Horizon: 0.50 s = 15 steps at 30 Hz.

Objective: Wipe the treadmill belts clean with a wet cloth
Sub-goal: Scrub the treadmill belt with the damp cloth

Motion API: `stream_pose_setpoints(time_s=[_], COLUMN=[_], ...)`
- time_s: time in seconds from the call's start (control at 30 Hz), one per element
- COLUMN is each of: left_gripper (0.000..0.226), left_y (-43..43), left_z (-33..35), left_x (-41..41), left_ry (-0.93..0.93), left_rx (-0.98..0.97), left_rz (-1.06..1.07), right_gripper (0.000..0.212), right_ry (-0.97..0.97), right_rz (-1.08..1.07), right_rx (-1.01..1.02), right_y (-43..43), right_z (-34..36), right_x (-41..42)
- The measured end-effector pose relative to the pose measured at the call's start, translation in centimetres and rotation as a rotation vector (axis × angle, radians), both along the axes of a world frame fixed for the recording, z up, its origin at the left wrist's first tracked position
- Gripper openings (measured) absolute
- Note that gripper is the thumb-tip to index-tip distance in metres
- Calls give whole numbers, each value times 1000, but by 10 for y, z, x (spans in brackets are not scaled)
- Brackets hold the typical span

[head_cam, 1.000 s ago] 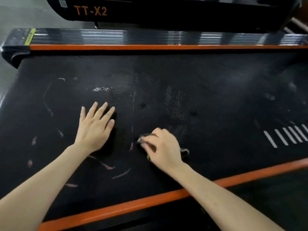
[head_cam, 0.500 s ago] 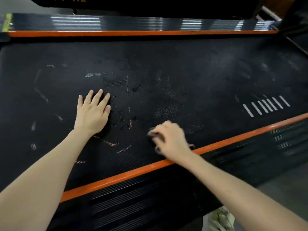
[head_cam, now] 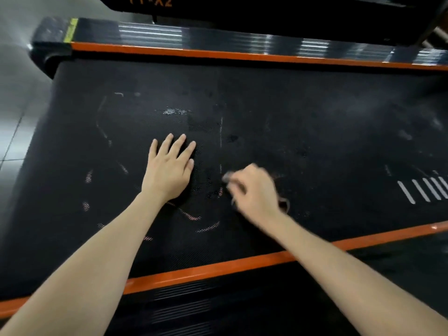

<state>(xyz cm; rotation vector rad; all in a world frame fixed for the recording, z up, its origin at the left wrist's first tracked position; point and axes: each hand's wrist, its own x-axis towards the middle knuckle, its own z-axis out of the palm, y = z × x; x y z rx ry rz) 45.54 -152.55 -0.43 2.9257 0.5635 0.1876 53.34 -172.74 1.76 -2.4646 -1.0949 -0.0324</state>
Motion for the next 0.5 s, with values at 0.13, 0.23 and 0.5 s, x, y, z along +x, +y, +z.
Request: stream_pose_setpoints(time_s=[0.13,0.23,0.5], left_gripper=[61,62,57], left_y=[0,1,-1], left_z=[1,-1,-1], left_x=[0,1,2], left_ry=[21,27,-3], left_rx=[13,14,-4], left_rz=[-3,0,2], right_gripper=[25,27,20], right_ry=[49,-69,-22], right_rz=[404,301,254], right_rx=[5,33,63], right_y=[-15,10,6], right_z=[5,0,-2], right_x=[-32,23,1])
